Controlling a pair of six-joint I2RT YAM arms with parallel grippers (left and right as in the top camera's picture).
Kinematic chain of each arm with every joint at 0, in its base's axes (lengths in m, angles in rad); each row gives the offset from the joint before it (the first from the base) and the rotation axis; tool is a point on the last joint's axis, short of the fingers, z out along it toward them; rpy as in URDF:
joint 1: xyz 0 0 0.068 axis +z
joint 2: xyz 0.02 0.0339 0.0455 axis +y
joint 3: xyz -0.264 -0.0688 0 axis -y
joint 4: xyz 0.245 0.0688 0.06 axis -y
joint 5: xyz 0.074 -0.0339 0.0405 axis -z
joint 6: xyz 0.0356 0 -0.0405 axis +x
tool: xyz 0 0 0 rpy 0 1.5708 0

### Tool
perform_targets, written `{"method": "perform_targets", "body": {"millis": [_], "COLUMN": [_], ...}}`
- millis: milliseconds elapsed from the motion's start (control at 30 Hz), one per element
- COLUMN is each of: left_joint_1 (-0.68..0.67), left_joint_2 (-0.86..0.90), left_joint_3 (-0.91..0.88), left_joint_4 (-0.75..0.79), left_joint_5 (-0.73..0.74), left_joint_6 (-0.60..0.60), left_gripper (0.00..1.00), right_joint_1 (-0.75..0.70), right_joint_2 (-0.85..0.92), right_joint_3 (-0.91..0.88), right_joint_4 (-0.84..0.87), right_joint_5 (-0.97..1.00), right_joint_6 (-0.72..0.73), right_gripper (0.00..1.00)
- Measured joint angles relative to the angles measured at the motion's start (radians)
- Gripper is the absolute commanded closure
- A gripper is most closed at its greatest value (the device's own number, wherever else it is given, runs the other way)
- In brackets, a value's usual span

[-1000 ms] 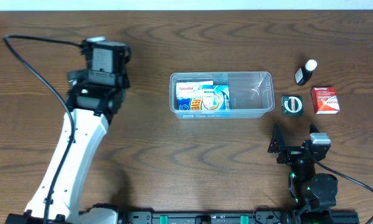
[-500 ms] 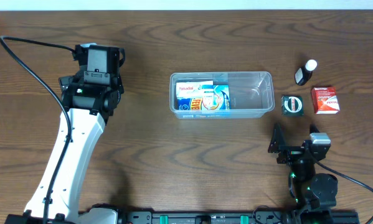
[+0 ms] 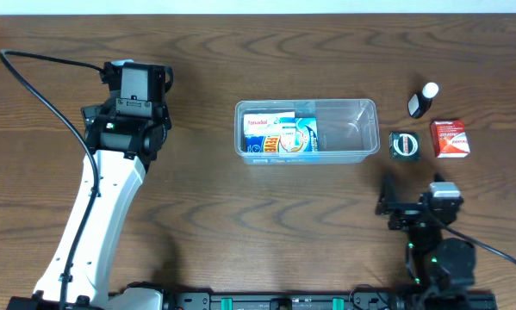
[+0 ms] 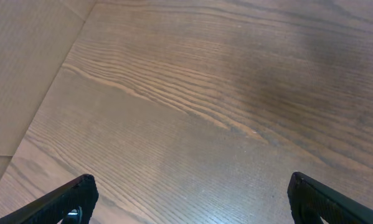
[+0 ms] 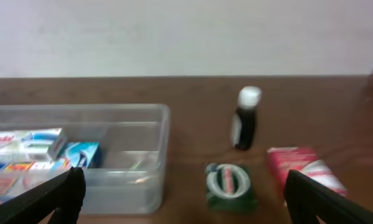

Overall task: Pack container
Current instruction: 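Reach the right gripper to the red Panadol ActiFast box and grasp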

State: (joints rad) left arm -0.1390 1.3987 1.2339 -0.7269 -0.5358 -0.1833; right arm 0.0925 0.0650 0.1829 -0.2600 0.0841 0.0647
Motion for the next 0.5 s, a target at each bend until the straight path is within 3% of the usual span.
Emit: {"method": "perform_targets", "body": {"millis": [233, 500], "left_joint_1": [0.0, 0.0], "left_joint_2": [0.0, 0.0], "left_joint_3": [0.0, 0.0], "left_joint_4": [-0.002, -0.002], "left_joint_5": [-0.003, -0.003], "left_joint_6": [0.0, 0.0], "left_gripper": [0.02, 0.02], "right_joint_1": [-0.05, -0.167], "right_joint_2": [0.267, 0.806], "right_joint_3": [0.423, 0.879], "right_joint_4": [-0.188, -0.573], "right_joint_5": [0.048, 0.01], "right_joint_6": [-0.066, -0.196], "right_gripper": [0.01, 0.01]}}
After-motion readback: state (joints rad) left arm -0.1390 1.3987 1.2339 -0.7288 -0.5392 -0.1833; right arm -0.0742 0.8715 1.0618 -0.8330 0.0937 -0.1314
